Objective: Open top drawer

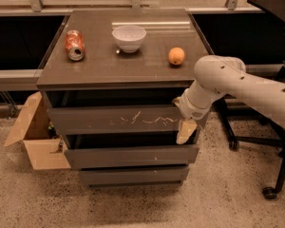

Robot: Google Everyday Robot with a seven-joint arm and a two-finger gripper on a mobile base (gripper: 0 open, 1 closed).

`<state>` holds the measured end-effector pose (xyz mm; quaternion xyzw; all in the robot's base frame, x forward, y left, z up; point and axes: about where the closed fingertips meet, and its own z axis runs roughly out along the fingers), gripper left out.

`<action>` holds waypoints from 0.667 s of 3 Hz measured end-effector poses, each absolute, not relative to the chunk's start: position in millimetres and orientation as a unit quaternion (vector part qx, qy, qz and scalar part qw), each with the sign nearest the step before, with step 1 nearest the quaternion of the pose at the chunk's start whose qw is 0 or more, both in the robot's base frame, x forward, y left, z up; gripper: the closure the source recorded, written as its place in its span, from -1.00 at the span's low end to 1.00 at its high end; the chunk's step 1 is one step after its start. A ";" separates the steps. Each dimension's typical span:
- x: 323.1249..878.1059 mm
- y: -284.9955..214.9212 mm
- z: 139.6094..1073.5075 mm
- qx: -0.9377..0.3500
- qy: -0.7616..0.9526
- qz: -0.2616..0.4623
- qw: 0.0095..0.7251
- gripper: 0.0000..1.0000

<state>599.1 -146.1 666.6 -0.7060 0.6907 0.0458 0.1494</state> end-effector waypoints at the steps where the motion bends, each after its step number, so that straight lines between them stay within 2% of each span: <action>1: 597.3 -144.7 668.3 -0.708 0.688 0.047 0.154 -0.07; 2: 587.7 -142.3 678.8 -0.710 0.684 0.049 0.163 0.55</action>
Offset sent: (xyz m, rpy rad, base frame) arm -0.0681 0.0107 0.0718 0.1068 -0.0864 0.0376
